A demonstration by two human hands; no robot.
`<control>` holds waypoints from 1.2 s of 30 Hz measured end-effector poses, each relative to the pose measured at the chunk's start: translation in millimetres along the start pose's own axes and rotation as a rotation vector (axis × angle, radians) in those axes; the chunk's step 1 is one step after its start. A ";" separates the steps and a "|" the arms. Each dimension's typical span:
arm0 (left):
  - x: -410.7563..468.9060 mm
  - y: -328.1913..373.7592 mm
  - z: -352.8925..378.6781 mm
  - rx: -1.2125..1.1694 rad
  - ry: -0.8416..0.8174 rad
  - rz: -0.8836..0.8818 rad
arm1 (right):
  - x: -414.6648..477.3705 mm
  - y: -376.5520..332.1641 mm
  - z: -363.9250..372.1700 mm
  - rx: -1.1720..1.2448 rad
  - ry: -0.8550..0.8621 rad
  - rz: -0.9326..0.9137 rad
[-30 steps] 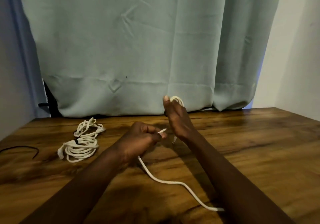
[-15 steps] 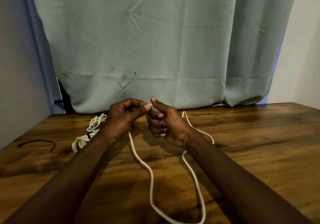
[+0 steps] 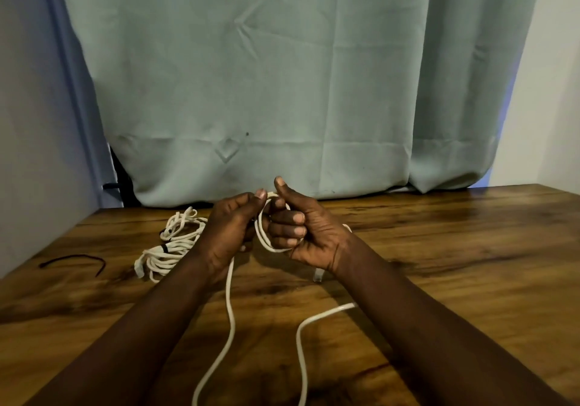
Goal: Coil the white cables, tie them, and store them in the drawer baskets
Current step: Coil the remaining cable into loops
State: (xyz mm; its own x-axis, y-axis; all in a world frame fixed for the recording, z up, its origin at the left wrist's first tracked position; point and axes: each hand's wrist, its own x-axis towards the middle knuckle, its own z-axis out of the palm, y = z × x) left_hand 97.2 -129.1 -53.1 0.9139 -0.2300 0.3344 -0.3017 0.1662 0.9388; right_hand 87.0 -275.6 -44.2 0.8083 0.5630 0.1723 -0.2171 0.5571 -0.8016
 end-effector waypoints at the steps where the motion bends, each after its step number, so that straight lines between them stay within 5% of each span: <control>1: 1.4 -1.1 -0.6 -0.002 0.002 0.000 | -0.2 0.2 -0.3 0.002 0.011 -0.005; 18: 1.3 -2.9 -6.5 0.128 -0.033 0.045 | -2.7 -1.3 -10.0 -0.105 0.205 0.045; 25: 1.1 -5.4 -2.1 0.032 -0.038 -0.079 | 1.8 2.6 -2.7 -0.119 0.465 -0.176; 30: 1.6 -0.3 -19.2 -0.141 -0.205 -0.312 | -8.7 -28.8 -24.3 0.072 0.634 -0.388; 32: 0.6 -2.3 -16.5 -0.017 -0.161 -0.244 | -12.0 -34.3 -32.6 0.137 0.721 -0.426; 36: -3.1 -18.1 -10.8 1.043 -0.089 0.291 | -16.5 -41.3 -39.0 0.272 0.768 -0.521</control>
State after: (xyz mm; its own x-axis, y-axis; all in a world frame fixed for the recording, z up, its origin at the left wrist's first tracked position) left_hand 102.7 -121.1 -72.0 0.7597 -0.3891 0.5211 -0.6241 -0.6614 0.4159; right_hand 104.0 -331.7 -36.2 0.9556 -0.2932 -0.0297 0.2284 0.8005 -0.5542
